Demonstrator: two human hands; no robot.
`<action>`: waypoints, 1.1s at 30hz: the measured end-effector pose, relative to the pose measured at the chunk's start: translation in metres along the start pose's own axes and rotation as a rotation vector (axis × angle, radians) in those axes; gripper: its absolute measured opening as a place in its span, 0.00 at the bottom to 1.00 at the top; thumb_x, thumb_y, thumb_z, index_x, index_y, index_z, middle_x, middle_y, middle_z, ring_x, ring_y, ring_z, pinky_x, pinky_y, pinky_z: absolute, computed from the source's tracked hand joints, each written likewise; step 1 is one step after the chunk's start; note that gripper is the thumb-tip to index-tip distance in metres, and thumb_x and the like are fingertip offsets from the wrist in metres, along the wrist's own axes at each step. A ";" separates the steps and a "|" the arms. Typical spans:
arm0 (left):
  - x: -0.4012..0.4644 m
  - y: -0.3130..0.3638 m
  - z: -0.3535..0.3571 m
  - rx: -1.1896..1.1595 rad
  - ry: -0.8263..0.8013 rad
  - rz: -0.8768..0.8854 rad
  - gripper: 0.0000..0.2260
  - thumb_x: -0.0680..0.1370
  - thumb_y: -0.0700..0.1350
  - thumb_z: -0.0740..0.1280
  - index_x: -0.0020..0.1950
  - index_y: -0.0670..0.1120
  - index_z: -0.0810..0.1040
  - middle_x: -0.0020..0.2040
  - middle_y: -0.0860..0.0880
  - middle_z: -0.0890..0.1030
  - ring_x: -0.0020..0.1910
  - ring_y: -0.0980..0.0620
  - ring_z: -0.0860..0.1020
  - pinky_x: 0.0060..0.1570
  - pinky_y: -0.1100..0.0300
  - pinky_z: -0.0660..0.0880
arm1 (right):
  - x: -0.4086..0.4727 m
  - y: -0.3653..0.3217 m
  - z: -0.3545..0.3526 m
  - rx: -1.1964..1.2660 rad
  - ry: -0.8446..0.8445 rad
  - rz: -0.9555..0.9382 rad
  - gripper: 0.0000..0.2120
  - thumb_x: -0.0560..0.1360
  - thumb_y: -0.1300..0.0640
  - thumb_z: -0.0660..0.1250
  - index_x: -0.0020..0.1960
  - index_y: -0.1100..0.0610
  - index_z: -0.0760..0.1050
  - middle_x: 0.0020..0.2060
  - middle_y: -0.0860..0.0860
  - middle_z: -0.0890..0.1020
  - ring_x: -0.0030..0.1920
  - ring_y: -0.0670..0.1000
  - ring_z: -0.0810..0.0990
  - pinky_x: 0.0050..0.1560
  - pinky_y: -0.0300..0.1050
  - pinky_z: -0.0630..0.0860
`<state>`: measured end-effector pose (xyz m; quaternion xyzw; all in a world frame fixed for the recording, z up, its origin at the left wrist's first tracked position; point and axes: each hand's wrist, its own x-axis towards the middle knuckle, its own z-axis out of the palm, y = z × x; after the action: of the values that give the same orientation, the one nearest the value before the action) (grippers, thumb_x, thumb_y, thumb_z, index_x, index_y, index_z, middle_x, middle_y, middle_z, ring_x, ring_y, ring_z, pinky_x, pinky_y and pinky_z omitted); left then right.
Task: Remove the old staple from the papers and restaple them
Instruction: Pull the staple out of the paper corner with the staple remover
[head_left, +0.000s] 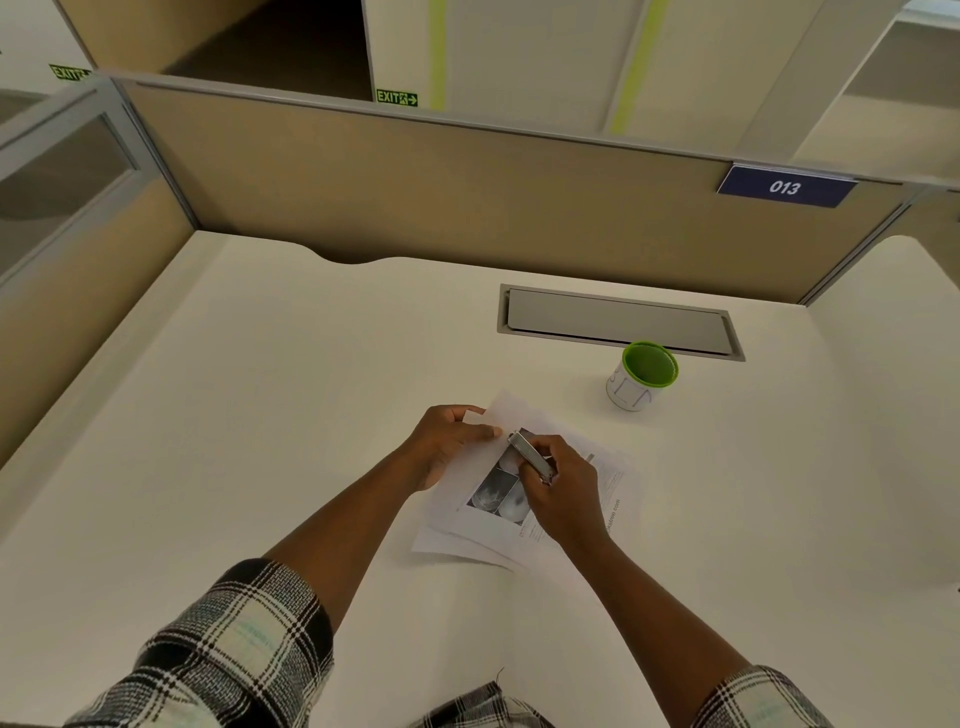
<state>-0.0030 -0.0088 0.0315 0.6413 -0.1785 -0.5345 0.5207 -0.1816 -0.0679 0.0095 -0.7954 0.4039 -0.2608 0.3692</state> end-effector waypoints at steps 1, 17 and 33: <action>-0.001 0.001 0.000 0.003 -0.010 0.003 0.14 0.70 0.42 0.76 0.54 0.42 0.83 0.51 0.42 0.85 0.48 0.42 0.81 0.51 0.48 0.80 | 0.001 -0.001 -0.001 0.003 0.005 -0.014 0.09 0.75 0.59 0.69 0.54 0.50 0.78 0.45 0.43 0.82 0.44 0.42 0.79 0.45 0.34 0.76; -0.008 0.023 0.006 0.108 0.000 0.066 0.22 0.73 0.45 0.75 0.65 0.40 0.77 0.60 0.40 0.79 0.57 0.38 0.78 0.59 0.43 0.77 | 0.009 -0.012 -0.017 -0.056 0.146 -0.209 0.13 0.73 0.59 0.74 0.56 0.60 0.81 0.47 0.53 0.84 0.45 0.46 0.79 0.47 0.29 0.73; -0.018 0.021 0.012 0.204 0.057 0.128 0.20 0.74 0.48 0.74 0.62 0.40 0.78 0.58 0.40 0.80 0.55 0.37 0.78 0.56 0.43 0.78 | 0.009 -0.019 -0.024 -0.096 0.148 -0.301 0.12 0.72 0.63 0.73 0.55 0.61 0.82 0.46 0.54 0.84 0.44 0.47 0.80 0.47 0.26 0.72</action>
<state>-0.0127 -0.0090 0.0601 0.6931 -0.2577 -0.4608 0.4908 -0.1855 -0.0771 0.0397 -0.8421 0.3185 -0.3513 0.2567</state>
